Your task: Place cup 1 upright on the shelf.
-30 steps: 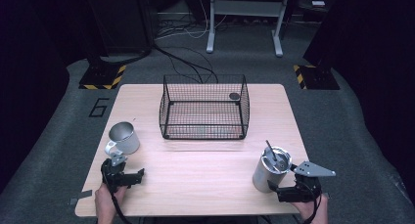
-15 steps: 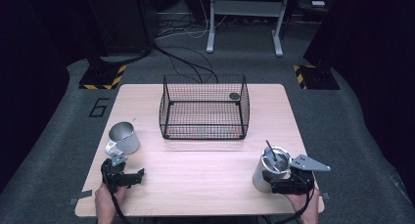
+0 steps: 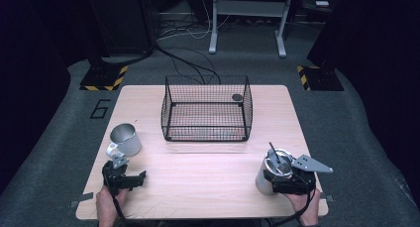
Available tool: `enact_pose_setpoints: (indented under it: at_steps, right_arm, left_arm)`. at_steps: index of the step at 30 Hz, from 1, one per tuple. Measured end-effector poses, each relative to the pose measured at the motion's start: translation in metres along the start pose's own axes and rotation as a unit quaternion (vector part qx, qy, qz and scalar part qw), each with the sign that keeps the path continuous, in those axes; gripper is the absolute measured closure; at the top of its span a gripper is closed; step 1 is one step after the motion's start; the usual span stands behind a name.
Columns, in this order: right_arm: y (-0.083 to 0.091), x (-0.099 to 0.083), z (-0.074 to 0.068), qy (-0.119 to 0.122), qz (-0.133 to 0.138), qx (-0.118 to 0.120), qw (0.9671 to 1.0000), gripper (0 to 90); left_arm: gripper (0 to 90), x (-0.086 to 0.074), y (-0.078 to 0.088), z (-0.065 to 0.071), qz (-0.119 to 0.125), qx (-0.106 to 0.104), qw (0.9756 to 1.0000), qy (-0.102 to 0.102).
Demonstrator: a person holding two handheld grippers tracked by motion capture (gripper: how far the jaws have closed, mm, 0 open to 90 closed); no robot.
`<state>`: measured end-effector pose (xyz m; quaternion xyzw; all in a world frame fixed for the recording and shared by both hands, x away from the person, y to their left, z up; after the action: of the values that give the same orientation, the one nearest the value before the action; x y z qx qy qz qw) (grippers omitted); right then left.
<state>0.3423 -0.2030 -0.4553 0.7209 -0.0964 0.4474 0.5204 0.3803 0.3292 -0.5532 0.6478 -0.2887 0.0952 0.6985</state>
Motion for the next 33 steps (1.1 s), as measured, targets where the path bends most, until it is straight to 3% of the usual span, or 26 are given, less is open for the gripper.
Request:
enact_pose_setpoints:
  at_steps: [12,33]
  right_arm:
    - [0.0011,-0.0005,-0.0026,0.011,0.011,-0.022,0.9996,2.9]
    - [0.0038,0.0055,-0.0027,0.006,0.021,-0.028,0.9994,3.3]
  left_arm:
    - [0.4,0.0000,0.0000,0.0000,0.000,0.000,1.0000,0.001]
    - [0.4,0.0000,0.0000,-0.0001,-0.001,-0.001,1.0000,0.000]
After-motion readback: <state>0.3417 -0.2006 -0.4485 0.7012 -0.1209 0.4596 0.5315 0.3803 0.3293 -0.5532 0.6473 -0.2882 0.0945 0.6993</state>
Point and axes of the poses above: each handheld gripper's, and its own axes: y roughly backward along the jaws, x roughly out of its top, z roughly to its right, the point moved 3 cm from there along -y, roughly forward along the jaws, and after that the axes turned 15 degrees about -z, right-handed, at the moved point
